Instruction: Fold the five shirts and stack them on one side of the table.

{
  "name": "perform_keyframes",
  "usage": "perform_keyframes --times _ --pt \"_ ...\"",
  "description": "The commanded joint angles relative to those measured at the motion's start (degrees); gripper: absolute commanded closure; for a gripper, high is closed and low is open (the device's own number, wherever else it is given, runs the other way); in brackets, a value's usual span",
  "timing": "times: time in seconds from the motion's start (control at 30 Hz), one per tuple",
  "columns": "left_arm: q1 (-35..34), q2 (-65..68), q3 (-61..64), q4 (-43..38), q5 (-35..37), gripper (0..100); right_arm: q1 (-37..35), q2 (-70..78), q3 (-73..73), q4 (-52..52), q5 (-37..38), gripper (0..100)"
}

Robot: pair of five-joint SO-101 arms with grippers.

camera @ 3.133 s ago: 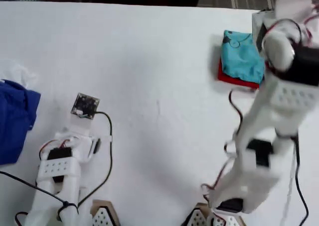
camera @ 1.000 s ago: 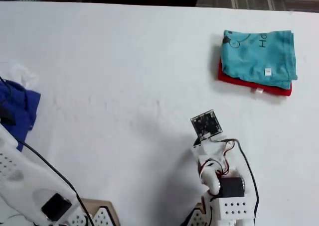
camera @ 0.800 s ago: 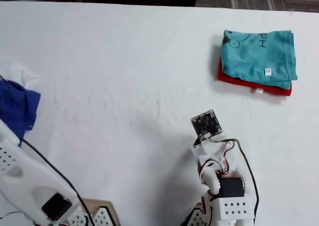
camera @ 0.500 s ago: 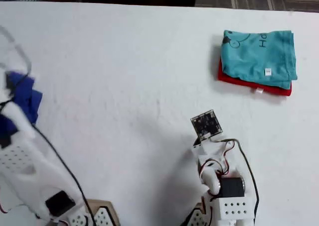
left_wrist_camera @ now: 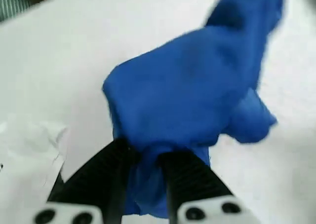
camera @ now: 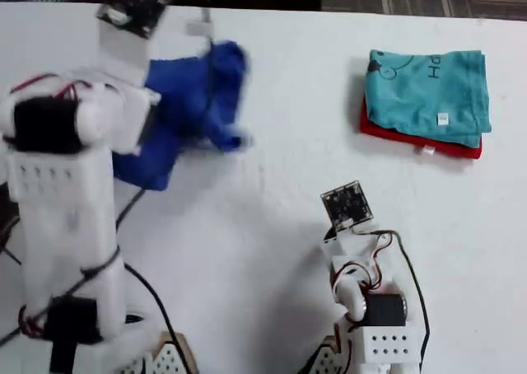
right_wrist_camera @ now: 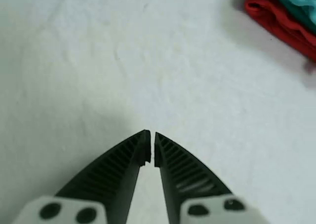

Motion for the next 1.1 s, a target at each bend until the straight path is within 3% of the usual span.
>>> perform_keyframes --times 0.0,0.23,0.6,0.77,0.97,1.07 --pt "2.73 -3.87 -0.04 0.88 0.62 97 0.75 -1.10 0.70 -1.27 -0.09 97.8" --pt "3.08 -3.60 2.24 0.79 0.62 97 0.75 -1.10 0.70 -1.27 -0.09 97.8" --pt "-0.70 -3.78 28.00 -4.04 0.09 97 0.75 -1.10 0.70 -1.27 -0.09 97.8" --pt "-8.53 -3.78 32.92 -5.10 -6.07 97 0.75 -1.10 0.70 -1.27 -0.09 97.8" --pt "-24.88 -3.78 41.63 -5.27 -18.99 97 0.75 -1.10 0.70 -1.27 -0.09 97.8" --pt "-32.35 -3.78 42.24 -6.15 -23.47 90 0.75 -1.10 0.70 -1.27 -0.09 97.8"
